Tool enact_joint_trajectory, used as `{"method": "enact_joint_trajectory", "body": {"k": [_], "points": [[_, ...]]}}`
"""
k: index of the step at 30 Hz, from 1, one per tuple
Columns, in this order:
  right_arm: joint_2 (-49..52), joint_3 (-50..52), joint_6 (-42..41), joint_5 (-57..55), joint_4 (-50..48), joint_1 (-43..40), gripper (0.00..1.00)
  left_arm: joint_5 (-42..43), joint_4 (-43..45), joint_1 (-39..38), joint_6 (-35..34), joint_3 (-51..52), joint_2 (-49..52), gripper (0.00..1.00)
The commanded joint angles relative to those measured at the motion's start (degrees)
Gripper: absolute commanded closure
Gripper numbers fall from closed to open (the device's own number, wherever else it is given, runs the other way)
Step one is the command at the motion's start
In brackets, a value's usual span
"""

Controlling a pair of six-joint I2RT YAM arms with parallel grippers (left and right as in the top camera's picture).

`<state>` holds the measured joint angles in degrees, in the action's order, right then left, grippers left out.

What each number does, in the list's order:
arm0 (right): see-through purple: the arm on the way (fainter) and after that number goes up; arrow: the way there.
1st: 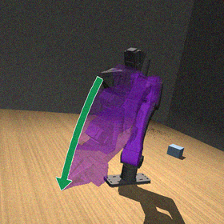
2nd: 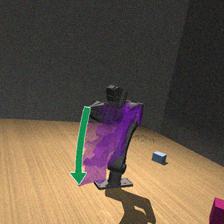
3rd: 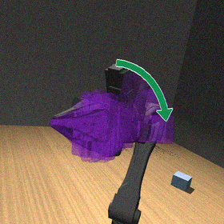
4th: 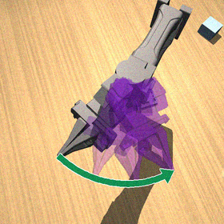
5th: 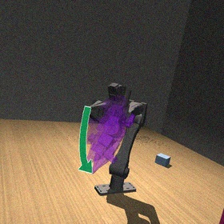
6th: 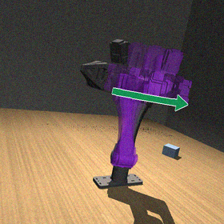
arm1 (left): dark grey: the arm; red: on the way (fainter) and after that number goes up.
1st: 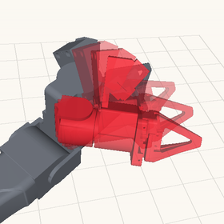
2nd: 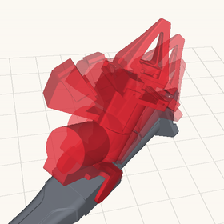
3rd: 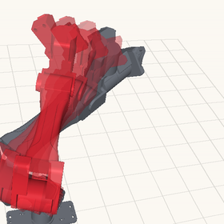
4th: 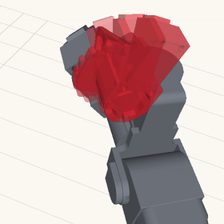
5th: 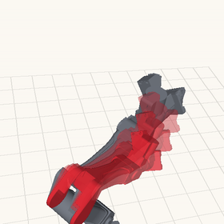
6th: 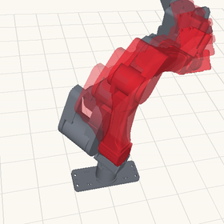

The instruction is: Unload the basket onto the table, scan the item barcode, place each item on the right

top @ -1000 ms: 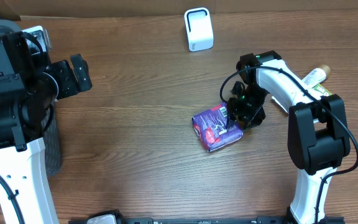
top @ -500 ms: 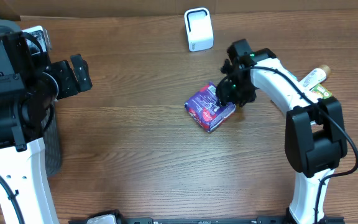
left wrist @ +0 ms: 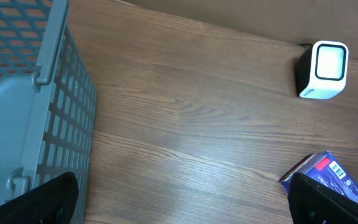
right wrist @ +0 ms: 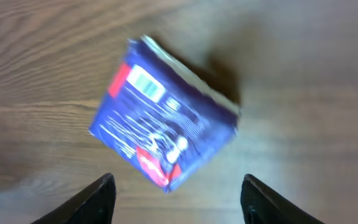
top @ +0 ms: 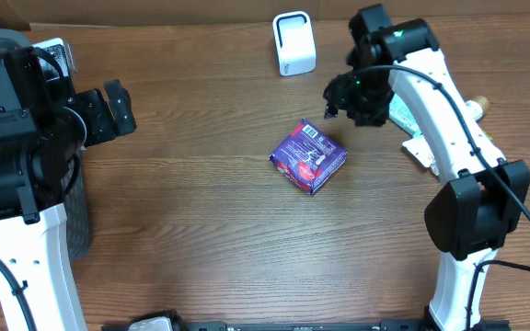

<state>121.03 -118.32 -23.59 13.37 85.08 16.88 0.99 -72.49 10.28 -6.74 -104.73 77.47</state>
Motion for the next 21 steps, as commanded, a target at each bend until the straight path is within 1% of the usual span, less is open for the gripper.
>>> {"method": "enact_joint_trajectory", "body": {"k": [1, 4, 5, 8, 10, 11, 12, 15, 18, 21], "points": [[-1.20, 0.87, -8.17, 0.57, 0.15, 0.28, 0.38, -0.33, 0.07, 0.20, -0.11, -0.76, 0.13, 0.00], [-4.44, 4.24, -10.62, -3.78, -0.35, 0.61, 0.41, -0.33, 0.07, 0.20, -0.11, -0.76, 0.13, 0.00], [-5.99, 5.88, -11.04, -5.16, -0.59, 0.81, 0.40, -0.33, 0.07, 0.20, -0.11, -0.76, 0.13, 0.00], [-12.04, 13.99, -12.17, -5.64, -3.74, 1.09, 0.37, -0.33, 0.07, 0.20, -0.11, -0.76, 0.13, 0.00], [-15.69, 20.39, -13.88, -5.38, -7.52, 1.09, 0.30, -0.33, 0.07, 0.20, -0.11, -0.76, 0.13, 0.01], [-17.22, 23.76, -14.71, -4.70, -10.19, 1.09, 0.28, -0.33, 0.07, 0.20, -0.11, -0.76, 0.13, 0.00], [-18.56, 27.36, -15.15, -2.86, -13.77, 1.09, 0.27, -0.33, 0.07, 0.20, -0.11, -0.76, 0.13, 0.01], [-19.50, 35.52, -16.98, 4.61, -24.35, 1.11, 0.30, -0.33, 0.07, 0.20, -0.11, -0.76, 0.13, 0.00], [-19.02, 42.84, -22.71, 8.07, -34.86, 1.11, 0.32, -0.33, 0.07, 0.20, -0.11, -0.76, 0.13, 0.00], [-19.02, 49.18, -27.23, 9.27, -42.29, 1.11, 0.33, -0.33, 0.07, 0.20, -0.11, -0.76, 0.13, 0.01]]}}
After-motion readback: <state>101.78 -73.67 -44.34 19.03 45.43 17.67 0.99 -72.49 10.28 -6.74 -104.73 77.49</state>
